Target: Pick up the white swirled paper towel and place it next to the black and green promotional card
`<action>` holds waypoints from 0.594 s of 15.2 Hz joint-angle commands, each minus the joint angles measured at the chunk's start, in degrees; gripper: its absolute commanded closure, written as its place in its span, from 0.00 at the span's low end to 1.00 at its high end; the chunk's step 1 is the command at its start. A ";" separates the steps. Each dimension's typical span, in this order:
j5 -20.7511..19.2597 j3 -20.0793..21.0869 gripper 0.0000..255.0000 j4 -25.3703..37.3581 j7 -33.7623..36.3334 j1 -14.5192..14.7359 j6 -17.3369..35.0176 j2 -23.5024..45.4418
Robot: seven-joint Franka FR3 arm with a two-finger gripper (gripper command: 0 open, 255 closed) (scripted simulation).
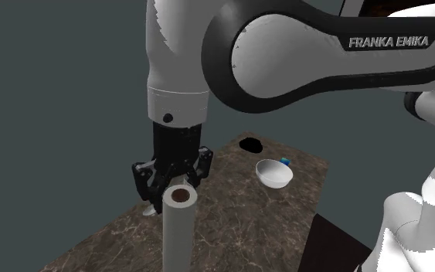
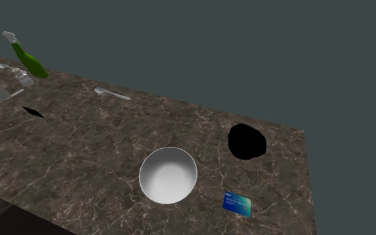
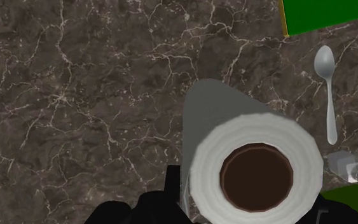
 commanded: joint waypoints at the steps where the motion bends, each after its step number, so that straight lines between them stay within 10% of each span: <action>1: 0.05 -0.02 1.00 -1.79 -0.14 -0.03 1.73 -0.09; 9: 0.13 -0.03 1.00 -7.98 -0.48 -0.04 7.89 -0.12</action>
